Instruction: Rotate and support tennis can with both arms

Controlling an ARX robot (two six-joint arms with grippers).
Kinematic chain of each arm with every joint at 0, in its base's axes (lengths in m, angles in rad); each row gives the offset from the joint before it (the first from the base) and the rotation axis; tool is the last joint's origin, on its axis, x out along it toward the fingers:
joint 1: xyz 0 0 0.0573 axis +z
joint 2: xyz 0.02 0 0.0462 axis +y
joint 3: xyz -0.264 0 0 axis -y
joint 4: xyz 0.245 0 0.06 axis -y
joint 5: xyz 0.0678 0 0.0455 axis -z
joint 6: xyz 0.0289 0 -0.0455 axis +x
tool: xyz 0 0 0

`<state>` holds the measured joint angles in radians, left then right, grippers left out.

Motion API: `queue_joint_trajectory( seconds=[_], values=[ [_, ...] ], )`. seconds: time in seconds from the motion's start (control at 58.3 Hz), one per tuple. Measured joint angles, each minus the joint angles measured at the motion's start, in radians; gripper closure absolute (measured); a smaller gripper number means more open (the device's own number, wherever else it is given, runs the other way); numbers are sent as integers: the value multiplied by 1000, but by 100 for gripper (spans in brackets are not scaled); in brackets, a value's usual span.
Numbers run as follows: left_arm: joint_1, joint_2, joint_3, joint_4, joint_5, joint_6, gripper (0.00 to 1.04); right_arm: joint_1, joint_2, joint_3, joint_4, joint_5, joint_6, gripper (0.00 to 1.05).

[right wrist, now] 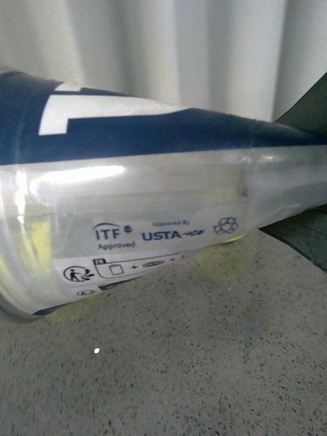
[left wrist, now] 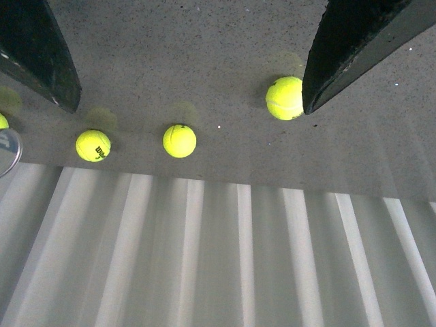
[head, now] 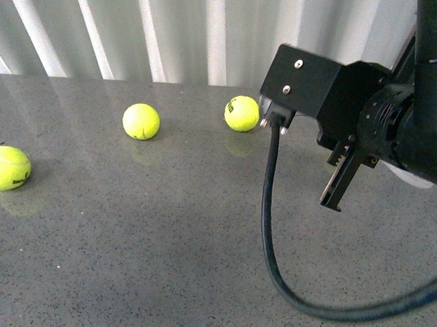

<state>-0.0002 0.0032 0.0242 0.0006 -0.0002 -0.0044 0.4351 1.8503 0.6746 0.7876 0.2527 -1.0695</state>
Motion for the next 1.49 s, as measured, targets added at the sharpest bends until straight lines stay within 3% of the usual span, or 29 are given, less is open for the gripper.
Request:
queue_joint_trajectory(
  seconds=[0.189, 0.514, 0.875, 1.423, 1.492],
  values=[
    [0, 0, 0, 0, 0, 0, 7, 46, 111, 5, 79, -72, -128, 99],
    [0, 0, 0, 0, 0, 0, 7, 143, 320, 239, -22, -94, -58, 99],
    [0, 0, 0, 0, 0, 0, 7, 137, 429, 391, -118, -71, -1, 99],
    [0, 0, 0, 0, 0, 0, 7, 127, 486, 391, -66, -66, 7, 99],
    [0, 0, 0, 0, 0, 0, 7, 127, 487, 391, -67, -66, 5, 89]
  ],
)
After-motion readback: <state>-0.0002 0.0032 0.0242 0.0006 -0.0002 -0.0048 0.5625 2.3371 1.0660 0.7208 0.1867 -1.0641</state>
